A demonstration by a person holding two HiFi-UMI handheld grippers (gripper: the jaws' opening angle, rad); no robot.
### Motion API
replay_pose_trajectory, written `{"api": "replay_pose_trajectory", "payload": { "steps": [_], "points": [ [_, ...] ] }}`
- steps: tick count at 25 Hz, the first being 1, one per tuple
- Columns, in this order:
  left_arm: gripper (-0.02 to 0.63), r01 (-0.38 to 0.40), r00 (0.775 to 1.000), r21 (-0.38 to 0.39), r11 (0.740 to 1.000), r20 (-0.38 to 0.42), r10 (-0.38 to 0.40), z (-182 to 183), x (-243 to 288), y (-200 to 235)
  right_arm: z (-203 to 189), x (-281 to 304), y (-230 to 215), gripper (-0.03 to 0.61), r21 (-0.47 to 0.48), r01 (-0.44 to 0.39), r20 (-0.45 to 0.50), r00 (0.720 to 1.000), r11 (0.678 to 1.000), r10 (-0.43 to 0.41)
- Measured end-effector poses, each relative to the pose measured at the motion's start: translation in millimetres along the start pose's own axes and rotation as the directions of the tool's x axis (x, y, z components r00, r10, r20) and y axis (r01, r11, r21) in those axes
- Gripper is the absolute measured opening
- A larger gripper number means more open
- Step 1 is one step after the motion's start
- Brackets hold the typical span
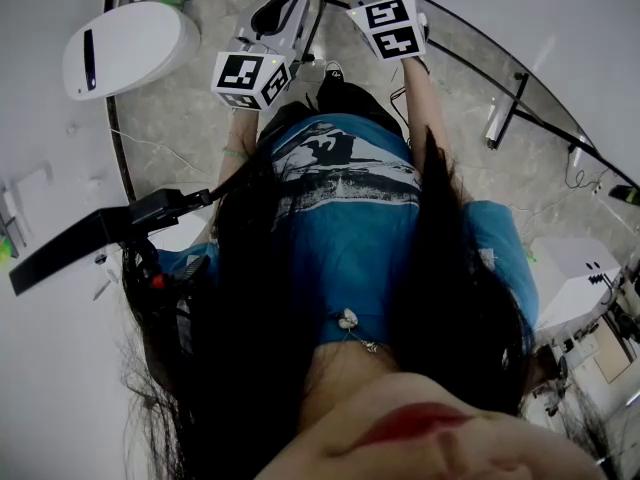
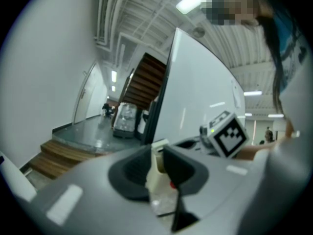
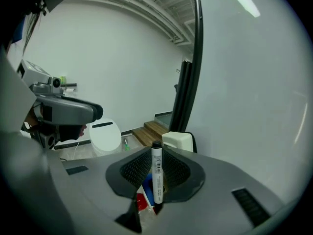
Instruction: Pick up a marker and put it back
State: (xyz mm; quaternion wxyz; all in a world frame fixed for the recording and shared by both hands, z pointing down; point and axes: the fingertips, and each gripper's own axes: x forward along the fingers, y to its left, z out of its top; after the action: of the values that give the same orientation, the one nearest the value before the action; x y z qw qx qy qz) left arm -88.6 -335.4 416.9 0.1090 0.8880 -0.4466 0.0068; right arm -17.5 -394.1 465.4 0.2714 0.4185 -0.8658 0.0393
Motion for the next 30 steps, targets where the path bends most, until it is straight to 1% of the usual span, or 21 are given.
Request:
{"api": "replay_pose_trajectory", "payload": {
  "steps": [5, 8, 11, 14, 16, 19, 23, 26, 30],
  "points": [
    [0.063, -0.002, 1.0, 0.024, 1.0, -0.015, 0.002, -2, 0, 0, -9, 21, 8, 0.072, -0.052, -0.024, -0.051, 0.998, 0.998, 0.021],
    [0.063, -0.007, 1.0, 0.027, 1.0, -0.017, 0.007, -3, -1, 2, -8, 28, 11, 0.072, -0.07, -0.036, -0.06, 0.998, 0.997, 0.032],
    [0.063, -0.009, 1.0, 0.03, 1.0, -0.019, 0.009, -3, -1, 3, -7, 30, 13, 0.072, -0.065, -0.041, -0.063, 0.997, 0.997, 0.037],
    [0.063, -0.009, 1.0, 0.031, 0.999, -0.02, 0.009, -3, -1, 3, -9, 31, 19, 0.074, -0.041, -0.084, -0.071, 0.994, 0.996, 0.081],
    [0.063, -0.01, 1.0, 0.031, 0.999, -0.021, 0.01, -3, -1, 4, -8, 29, 22, 0.075, -0.014, -0.094, -0.059, 0.994, 0.996, 0.093],
    [0.063, -0.01, 1.0, 0.031, 0.999, -0.022, 0.011, -3, 0, 4, -4, 23, 19, 0.075, 0.002, -0.069, -0.028, 0.997, 0.998, 0.069],
    [0.063, -0.006, 1.0, 0.029, 1.0, -0.024, 0.007, -4, -1, 2, 7, 6, 15, 0.074, 0.041, -0.022, 0.056, 0.998, 0.999, 0.02],
    [0.063, 0.001, 1.0, 0.029, 1.0, -0.023, 0.0, -5, 0, 1, 16, -9, 12, 0.074, 0.118, -0.006, 0.127, 0.992, 0.993, -0.009],
    [0.063, 0.01, 1.0, 0.028, 1.0, -0.023, -0.01, -8, -7, -7, 23, -30, 17, 0.074, 0.25, -0.057, 0.211, 0.977, 0.967, 0.003]
  ]
}}
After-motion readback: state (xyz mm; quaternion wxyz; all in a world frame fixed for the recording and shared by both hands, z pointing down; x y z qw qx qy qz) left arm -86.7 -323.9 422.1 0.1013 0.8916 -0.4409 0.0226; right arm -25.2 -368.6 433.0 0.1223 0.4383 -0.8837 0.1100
